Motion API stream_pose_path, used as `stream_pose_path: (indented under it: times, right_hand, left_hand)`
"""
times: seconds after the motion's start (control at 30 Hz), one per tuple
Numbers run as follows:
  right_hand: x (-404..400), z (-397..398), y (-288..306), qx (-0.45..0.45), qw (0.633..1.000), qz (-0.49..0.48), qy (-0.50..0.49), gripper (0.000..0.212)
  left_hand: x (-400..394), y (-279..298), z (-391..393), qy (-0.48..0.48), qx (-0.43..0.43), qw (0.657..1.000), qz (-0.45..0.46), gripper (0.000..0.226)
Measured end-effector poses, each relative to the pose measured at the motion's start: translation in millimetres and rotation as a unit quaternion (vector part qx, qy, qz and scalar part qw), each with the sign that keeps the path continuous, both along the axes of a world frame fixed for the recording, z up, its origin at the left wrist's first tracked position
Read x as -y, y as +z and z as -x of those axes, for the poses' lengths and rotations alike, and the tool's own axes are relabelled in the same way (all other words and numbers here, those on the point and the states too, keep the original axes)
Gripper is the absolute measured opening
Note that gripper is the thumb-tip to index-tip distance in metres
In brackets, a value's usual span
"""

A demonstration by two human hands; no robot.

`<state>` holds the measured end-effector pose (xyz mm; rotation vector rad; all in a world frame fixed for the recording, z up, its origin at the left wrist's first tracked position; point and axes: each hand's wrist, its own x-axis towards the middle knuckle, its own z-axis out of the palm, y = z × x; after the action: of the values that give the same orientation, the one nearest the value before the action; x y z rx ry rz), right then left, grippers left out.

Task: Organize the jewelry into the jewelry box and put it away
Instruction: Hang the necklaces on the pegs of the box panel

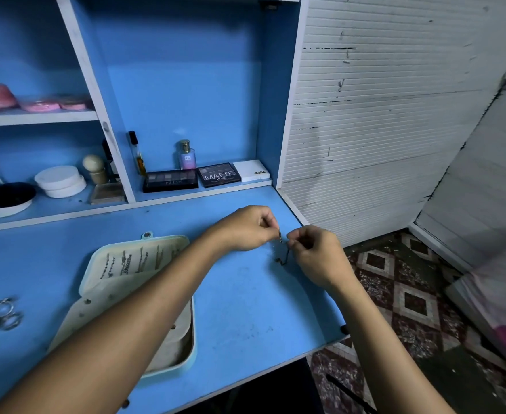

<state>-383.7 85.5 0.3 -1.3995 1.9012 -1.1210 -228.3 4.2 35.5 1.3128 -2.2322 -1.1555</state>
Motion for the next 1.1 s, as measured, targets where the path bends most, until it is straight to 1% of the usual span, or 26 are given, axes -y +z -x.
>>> stream_pose_path:
  times: [0.07,0.1,0.23,0.37,0.57,0.67,0.77,0.83,0.97,1.1]
  right_hand:
    - [1.6,-1.6,0.8,0.021,0.999,0.027,0.000,0.013]
    - [2.5,-2.4,1.2,0.024,0.999,0.039,-0.003,0.016]
    - [6.5,-3.9,2.3,0.033,0.996,0.081,-0.032,0.019]
    - [8.1,-7.5,2.2,0.036,0.995,0.089,-0.034,0.017]
    - [10.3,-21.0,0.8,0.031,0.995,0.095,-0.014,0.017]
    - [13.4,-30.8,1.2,0.029,0.995,0.097,0.000,0.015]
    - [16.4,-41.6,1.5,0.035,0.995,0.096,0.010,0.010]
    - [18.2,-48.2,1.7,0.040,0.994,0.097,0.014,0.011]
    - [20.6,-67.5,5.0,0.071,0.993,0.089,0.034,0.019]
    - [22.8,-88.3,13.6,0.067,0.992,0.087,0.060,0.016]
  left_hand:
    - [-1.9,4.5,0.0,0.007,-0.031,0.999,-0.021,0.001]
    - [-2.6,6.8,0.2,0.009,-0.041,0.999,-0.027,0.004]
    - [-5.3,17.3,-2.7,0.023,-0.056,0.997,-0.046,0.007]
    - [-2.7,22.3,-14.6,0.019,-0.051,0.995,-0.081,0.009]
    - [-1.3,31.9,-40.4,0.009,-0.050,0.996,-0.078,0.009]
    - [-1.8,35.3,-55.2,0.020,-0.081,0.993,-0.082,0.013]
    - [-3.9,39.2,-71.4,0.028,-0.142,0.985,-0.097,0.015]
    - [-5.8,42.8,-82.1,0.023,-0.150,0.984,-0.090,0.014]
    - [-9.4,48.2,-102.1,0.021,-0.127,0.991,-0.046,0.014]
    - [-12.3,52.6,-119.5,0.036,-0.112,0.993,-0.021,0.014]
